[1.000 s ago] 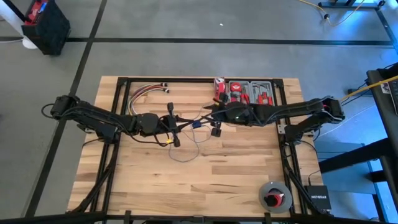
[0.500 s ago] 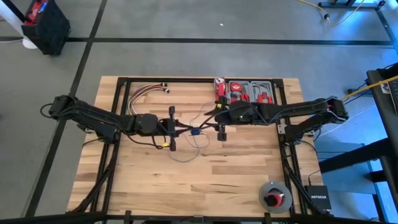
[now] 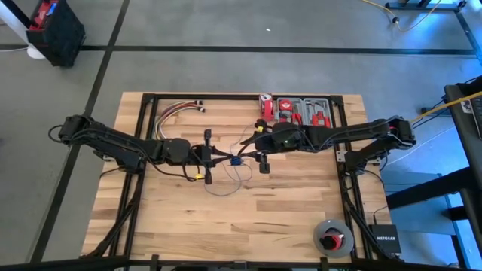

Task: Coil cords
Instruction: Coil the blue wire on the black spool

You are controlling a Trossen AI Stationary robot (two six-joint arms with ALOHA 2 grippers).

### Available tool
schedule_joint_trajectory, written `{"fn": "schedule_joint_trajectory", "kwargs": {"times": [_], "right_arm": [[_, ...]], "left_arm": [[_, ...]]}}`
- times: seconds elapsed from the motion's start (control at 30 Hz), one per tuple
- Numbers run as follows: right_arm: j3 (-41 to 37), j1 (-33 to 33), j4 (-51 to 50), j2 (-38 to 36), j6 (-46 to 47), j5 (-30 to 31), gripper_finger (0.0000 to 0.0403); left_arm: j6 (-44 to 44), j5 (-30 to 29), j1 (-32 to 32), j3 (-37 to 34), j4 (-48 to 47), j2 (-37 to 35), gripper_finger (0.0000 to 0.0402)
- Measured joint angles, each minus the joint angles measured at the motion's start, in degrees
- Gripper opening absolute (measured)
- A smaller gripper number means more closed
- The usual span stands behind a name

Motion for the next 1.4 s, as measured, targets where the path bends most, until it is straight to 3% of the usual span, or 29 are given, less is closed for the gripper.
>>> {"fn": "schedule_joint_trajectory", "kwargs": {"times": [0.33,0.53,0.9,1.03,1.2,1.4], "right_arm": [[0.0,0.1,-5.4,-3.1,0.4,2.1,0.0177],[0.1,0.2,-3.1,-3.7,1.5,-5.9,0.0177],[0.1,0.1,2.7,1.0,1.1,-5.4,0.0173],[0.1,0.1,2.8,1.0,0.1,-4.3,0.0126],[0.1,0.1,2.5,1.0,0.0,-4.4,0.0018],[0.1,0.0,2.3,1.0,0.5,-4.3,0.0033]], "left_arm": [[0.3,-0.6,0.1,0.0,-0.6,-0.1,0.0003],[0.1,-0.6,0.1,0.0,-0.7,-0.1,0.0003],[0.0,-0.3,0.1,0.0,-0.4,-0.1,0.0004],[0.0,-0.5,0.1,0.0,-0.3,-0.1,0.0004],[-0.5,-0.4,0.0,0.0,-0.1,-0.1,0.0004],[-2.0,-0.3,0.1,0.0,0.0,-0.1,0.0004]]}}
